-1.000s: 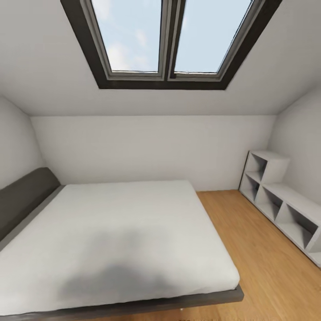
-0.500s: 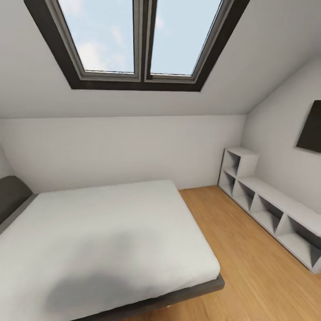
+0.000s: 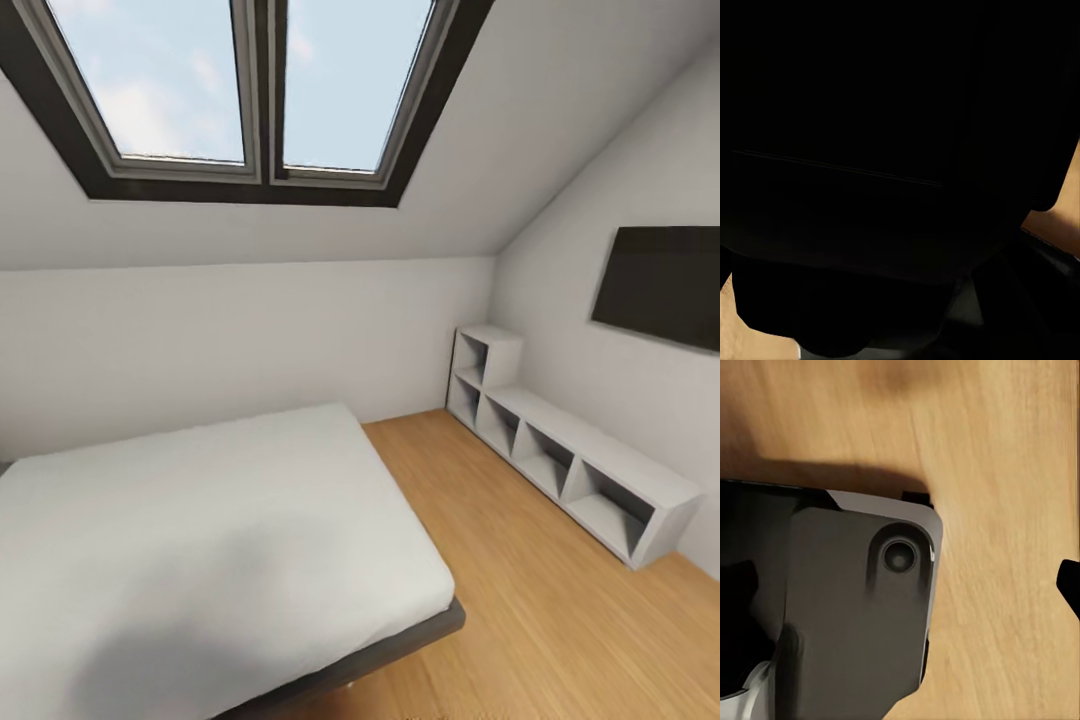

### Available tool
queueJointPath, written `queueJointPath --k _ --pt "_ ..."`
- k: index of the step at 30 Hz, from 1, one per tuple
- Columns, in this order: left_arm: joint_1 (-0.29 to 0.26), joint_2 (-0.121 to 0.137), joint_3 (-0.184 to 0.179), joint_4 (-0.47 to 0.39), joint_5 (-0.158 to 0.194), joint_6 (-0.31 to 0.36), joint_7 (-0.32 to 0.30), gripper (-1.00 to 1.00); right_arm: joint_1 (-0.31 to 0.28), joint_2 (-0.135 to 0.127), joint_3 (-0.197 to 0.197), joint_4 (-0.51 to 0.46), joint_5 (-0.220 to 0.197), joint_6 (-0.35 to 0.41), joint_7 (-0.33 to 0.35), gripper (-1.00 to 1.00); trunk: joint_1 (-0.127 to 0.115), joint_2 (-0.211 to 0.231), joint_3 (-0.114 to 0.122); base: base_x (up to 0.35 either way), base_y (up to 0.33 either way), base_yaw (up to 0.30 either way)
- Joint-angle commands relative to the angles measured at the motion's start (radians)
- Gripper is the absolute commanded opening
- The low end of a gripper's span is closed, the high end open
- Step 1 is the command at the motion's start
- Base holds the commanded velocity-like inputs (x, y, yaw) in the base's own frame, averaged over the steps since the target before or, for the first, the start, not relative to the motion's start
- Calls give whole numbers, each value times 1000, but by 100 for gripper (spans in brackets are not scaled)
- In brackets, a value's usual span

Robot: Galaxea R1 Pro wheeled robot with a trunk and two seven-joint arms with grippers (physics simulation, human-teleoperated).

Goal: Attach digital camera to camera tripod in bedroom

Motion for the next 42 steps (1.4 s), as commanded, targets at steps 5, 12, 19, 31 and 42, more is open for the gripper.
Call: queueJointPath --k 5,12,19,31,42 --pt "0 4 11 2 -10 -2 9 -100 -1 -6 -7 2 6 -5 3 100 0 -1 -1 0 0 -293" --pt "0 7 16 0 -12 -2 10 -100 -1 -9 -4 6 10 -5 3 100 0 -1 -1 0 0 -294" --pt "0 7 15 -3 -16 -2 6 -100 -1 -12 -9 4 9 -4 4 100 0 -1 -1 0 0 -294" --pt "0 9 14 -1 -13 -2 13 -100 -1 -9 -8 10 8 -5 1 100 0 -1 -1 0 0 -294" --pt "0 10 15 -1 -10 -2 13 -100 -1 -11 -8 6 7 -18 -9 100 0 -1 -1 0 0 -296"
